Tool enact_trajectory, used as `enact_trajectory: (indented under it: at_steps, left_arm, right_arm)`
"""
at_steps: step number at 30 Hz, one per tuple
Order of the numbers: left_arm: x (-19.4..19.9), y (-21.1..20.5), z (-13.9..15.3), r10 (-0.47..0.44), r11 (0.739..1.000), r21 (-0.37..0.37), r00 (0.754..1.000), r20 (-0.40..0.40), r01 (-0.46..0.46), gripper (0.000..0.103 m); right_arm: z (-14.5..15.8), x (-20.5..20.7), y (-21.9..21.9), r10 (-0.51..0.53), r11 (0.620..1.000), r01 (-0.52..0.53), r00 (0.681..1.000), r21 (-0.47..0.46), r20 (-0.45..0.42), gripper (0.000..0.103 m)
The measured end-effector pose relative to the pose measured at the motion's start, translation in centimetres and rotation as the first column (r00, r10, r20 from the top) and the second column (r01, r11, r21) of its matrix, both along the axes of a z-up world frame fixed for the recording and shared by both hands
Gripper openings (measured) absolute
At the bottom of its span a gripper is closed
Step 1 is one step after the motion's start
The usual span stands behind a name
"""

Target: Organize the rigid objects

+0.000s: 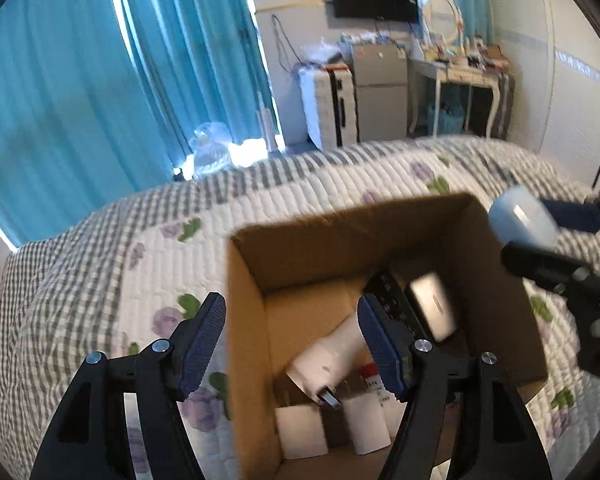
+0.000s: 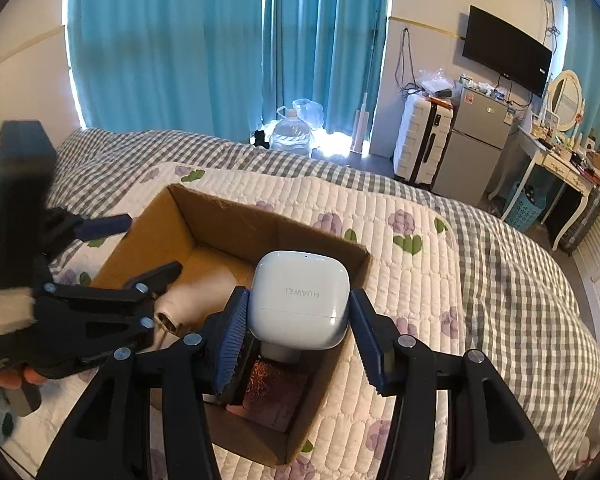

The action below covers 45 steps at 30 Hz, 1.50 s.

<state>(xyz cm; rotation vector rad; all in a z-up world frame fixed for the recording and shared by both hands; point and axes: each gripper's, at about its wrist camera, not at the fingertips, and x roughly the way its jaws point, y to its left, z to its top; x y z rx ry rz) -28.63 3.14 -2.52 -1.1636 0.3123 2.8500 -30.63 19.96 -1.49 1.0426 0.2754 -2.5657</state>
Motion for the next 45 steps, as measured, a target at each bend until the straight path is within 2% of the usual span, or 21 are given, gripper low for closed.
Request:
enact_trajectory:
  at_steps: [4, 7, 12, 17, 21, 23, 25, 29, 32, 38, 45]
  left_arm:
    - [-0.4, -2.3, 1.6, 0.049, 0.998, 0.026, 0.998, -0.03, -0.048, 0.071]
    - [-0.6, -4.0, 1.9, 0.075, 0.997, 0.04, 0.997, -0.036, -0.073, 0.071]
    - [-1.1, -5.7, 1.5, 0.096, 0.994, 0.049, 0.995, -0.039, -0.094, 0.071]
    - [-1.5, -6.5, 0.7, 0.102, 0.994, 0.052, 0.994, -0.039, -0.1, 0.071]
    - [-1.6, -7.4, 0.1, 0.11, 0.991, 0.074, 0.993, -0.032, -0.108, 0.071]
    - [-1.6, -7.8, -0.1, 0.115, 0.991, 0.079, 0.993, -0.027, -0.112, 0.071]
    - [-1.4, -8.0, -0.1, 0.122, 0.989, 0.081, 0.992, -0.024, -0.12, 0.071]
    - [-0.2, -8.1, 0.9, 0.13, 0.988, 0.09, 0.991, -0.03, -0.127, 0.071]
    - [1.1, -7.7, 2.5, 0.128, 0.988, 0.09, 0.991, -0.048, -0.124, 0.071]
    - [5.5, -5.9, 9.0, 0.11, 0.991, 0.095, 0.982, -0.152, -0.096, 0.071]
    - [12.3, -3.4, 16.5, 0.075, 0.993, 0.108, 0.948, -0.308, -0.043, 0.071]
  right_arm:
    - [-0.3, -1.5, -1.8, 0.01, 1.0, -0.01, 1.0, -0.001, 0.025, 0.05]
    - [-1.8, -3.1, -3.7, 0.022, 1.0, -0.022, 0.997, 0.001, 0.074, 0.05]
    - [-4.9, -5.7, -6.9, 0.023, 0.999, -0.027, 0.989, 0.025, 0.148, 0.05]
    - [-6.7, -7.1, -9.5, 0.035, 0.998, -0.044, 0.984, 0.047, 0.176, 0.051]
    - [-7.3, -7.7, -10.6, 0.058, 0.998, -0.061, 0.98, 0.008, 0.191, 0.051]
    - [-7.4, -7.8, -10.9, 0.046, 0.999, -0.047, 0.982, -0.001, 0.183, 0.069]
    - [-7.0, -7.6, -11.0, 0.042, 0.999, -0.042, 0.986, -0.002, 0.164, 0.069]
    - [-5.3, -6.4, -10.0, 0.021, 1.0, -0.023, 0.992, 0.017, 0.123, 0.069]
    - [-2.9, -4.7, -8.9, -0.01, 0.998, 0.006, 0.997, 0.055, 0.081, 0.069]
    - [4.0, -0.5, -6.4, -0.06, 0.995, 0.063, 0.997, 0.082, -0.038, 0.069]
    - [12.5, 7.5, -2.7, -0.116, 0.989, 0.132, 0.972, 0.067, -0.206, 0.069]
